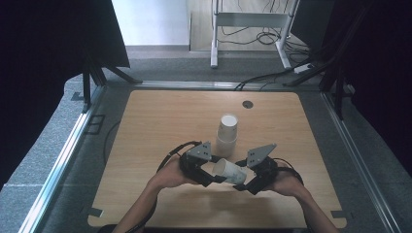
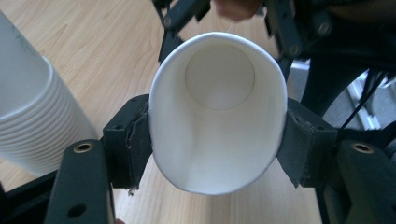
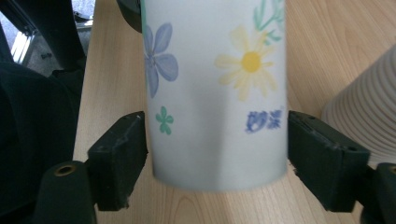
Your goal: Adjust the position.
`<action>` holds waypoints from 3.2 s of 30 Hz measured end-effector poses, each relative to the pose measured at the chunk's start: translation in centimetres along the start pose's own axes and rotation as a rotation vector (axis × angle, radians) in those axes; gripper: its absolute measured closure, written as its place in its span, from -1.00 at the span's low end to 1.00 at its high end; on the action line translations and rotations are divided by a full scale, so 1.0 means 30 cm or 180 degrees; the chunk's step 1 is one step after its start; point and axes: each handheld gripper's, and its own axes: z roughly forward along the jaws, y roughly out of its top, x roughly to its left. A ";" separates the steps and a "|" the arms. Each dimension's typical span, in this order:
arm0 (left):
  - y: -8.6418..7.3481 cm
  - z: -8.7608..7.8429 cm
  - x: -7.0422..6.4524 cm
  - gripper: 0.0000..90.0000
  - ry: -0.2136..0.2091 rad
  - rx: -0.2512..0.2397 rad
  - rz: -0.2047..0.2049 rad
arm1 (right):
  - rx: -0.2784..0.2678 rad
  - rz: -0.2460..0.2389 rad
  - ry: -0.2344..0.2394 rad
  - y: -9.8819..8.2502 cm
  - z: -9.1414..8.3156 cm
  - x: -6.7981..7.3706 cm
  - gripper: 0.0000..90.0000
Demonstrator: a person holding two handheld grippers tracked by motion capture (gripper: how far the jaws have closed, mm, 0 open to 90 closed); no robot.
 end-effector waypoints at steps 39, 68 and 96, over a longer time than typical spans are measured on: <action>0.121 0.075 -0.027 -0.34 0.0141 0.1075 0.0403 | 0.0968 -0.0162 -0.0109 0.069 0.109 0.029 -0.18; 0.094 0.032 0.007 -0.65 0.0093 0.0151 -0.0099 | -0.0242 0.0297 -0.0010 0.004 0.077 0.011 -0.18; 0.103 0.038 -0.003 -0.40 0.0335 0.0300 0.0020 | -0.0227 0.0344 -0.0147 -0.002 0.099 0.001 -0.55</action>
